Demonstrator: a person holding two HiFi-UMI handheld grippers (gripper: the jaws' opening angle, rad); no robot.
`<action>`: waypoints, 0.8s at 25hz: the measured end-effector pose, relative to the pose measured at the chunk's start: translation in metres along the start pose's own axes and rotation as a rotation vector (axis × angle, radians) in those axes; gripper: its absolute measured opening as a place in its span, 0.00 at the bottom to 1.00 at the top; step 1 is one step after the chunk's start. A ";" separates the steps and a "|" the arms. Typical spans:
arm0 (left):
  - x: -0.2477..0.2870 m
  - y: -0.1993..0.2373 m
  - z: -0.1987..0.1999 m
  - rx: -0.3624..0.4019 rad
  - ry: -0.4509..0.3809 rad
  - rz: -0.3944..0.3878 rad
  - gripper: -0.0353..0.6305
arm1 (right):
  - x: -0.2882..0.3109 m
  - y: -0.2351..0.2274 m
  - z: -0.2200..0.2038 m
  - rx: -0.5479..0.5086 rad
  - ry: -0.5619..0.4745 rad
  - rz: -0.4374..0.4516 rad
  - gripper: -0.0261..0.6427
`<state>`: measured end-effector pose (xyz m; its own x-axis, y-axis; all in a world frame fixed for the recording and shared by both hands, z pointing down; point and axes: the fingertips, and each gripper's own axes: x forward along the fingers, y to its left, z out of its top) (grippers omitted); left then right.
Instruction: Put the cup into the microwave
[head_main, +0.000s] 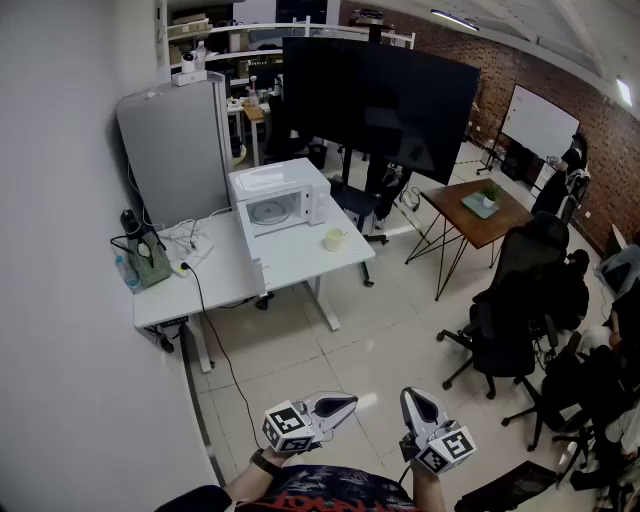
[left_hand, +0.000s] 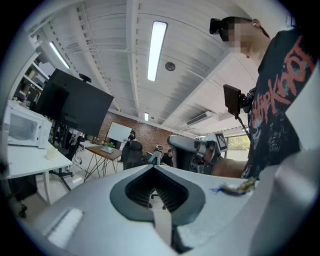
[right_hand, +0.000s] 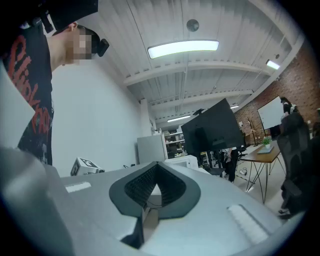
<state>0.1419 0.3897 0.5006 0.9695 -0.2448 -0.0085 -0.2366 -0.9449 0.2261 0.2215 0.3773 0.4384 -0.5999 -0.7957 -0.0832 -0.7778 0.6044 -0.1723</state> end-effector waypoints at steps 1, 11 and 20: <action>-0.002 0.001 -0.002 -0.006 0.000 0.004 0.05 | 0.002 0.003 -0.003 0.001 0.012 0.005 0.04; -0.050 0.015 -0.031 -0.140 0.006 0.034 0.05 | 0.033 0.039 -0.032 0.081 0.041 0.019 0.04; -0.091 0.064 -0.051 -0.147 0.086 0.039 0.05 | 0.065 0.045 -0.069 0.076 0.139 -0.053 0.04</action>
<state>0.0423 0.3629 0.5659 0.9632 -0.2547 0.0853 -0.2681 -0.8918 0.3643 0.1343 0.3551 0.4928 -0.5823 -0.8105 0.0639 -0.7960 0.5525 -0.2473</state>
